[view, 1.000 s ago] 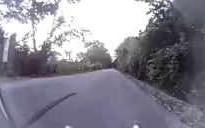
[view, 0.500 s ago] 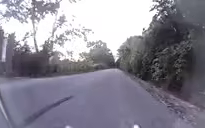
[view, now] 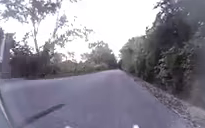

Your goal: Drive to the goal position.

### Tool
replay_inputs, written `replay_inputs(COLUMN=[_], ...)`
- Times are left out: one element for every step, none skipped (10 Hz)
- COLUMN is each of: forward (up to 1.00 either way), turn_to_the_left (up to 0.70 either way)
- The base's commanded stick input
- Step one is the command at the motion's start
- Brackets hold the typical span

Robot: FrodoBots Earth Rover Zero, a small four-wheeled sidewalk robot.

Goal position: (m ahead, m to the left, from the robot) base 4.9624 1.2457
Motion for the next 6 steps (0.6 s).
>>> replay_inputs(forward=[0.70, 0.70, 0.70, 0.70, 0.70, 0.70], turn_to_the_left=[0.00, -0.03, -0.32, -0.34, -0.32, 0.00])
